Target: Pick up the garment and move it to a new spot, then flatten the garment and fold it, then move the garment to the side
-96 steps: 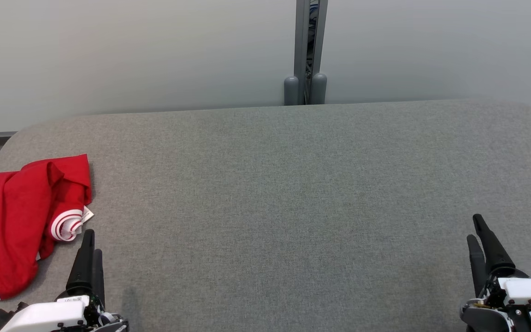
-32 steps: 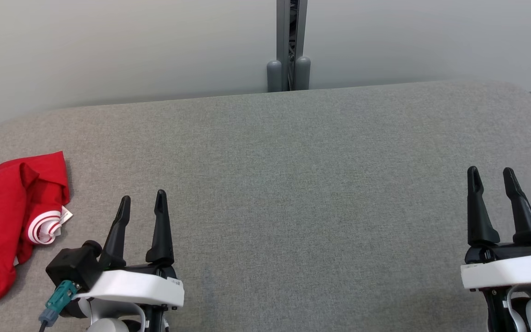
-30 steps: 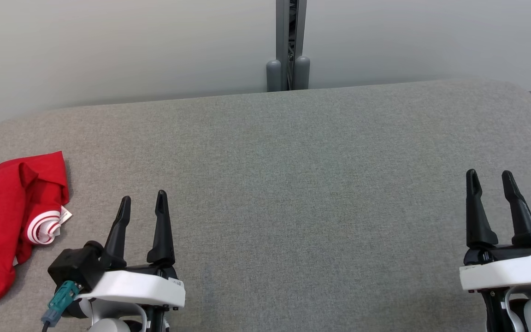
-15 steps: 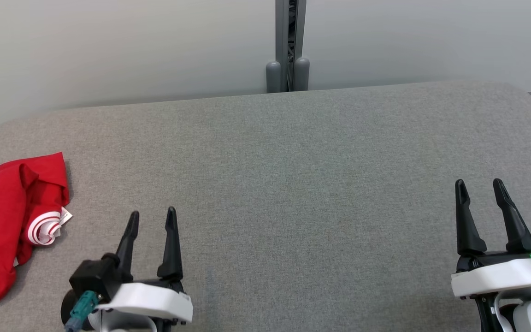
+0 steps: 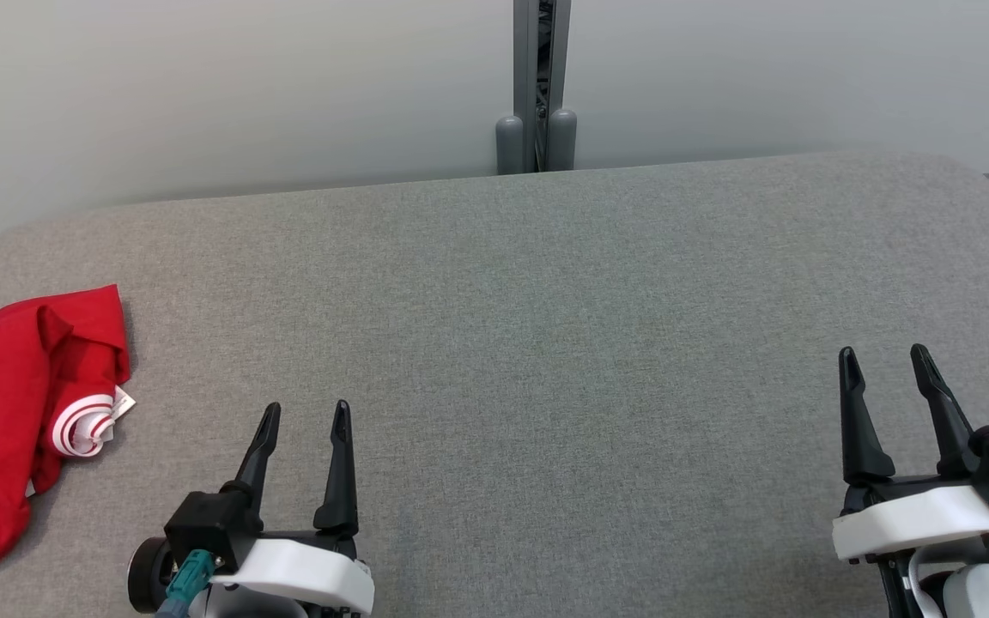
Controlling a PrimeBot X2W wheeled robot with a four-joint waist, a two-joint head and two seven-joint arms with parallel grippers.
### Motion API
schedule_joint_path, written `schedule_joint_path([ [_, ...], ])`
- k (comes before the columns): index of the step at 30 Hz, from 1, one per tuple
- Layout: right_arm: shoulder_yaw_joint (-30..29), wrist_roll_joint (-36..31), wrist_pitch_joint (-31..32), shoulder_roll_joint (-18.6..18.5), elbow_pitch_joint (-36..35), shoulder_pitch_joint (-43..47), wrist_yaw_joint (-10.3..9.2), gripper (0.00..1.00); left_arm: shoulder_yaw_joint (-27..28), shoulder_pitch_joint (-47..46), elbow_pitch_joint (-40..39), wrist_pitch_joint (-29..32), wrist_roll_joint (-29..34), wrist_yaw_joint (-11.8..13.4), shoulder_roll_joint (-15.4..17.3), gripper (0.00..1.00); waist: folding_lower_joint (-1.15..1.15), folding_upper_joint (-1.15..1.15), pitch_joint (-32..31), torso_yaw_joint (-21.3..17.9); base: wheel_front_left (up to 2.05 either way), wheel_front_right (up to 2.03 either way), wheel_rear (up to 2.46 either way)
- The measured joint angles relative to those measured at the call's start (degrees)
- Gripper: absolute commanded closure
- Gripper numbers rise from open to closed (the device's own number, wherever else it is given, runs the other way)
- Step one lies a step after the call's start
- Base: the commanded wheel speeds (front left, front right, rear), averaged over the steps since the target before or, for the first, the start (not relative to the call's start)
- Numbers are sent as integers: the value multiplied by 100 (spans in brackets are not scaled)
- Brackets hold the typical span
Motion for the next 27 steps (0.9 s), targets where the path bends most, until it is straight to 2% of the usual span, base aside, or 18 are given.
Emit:
schedule_joint_path([
  [17, -140, -856, -43, 124, 52, -45, 10, 0, -181, -30, 57, -151, 604, 54, 7, 0, 0, 0, 28, -23, 0, 0, 0],
  [27, -153, -832, -52, 131, 53, -43, 10, 0, -197, -34, 96, -158, 604, 52, 7, 0, 0, 0, 19, 12, 0, 0, 0],
])
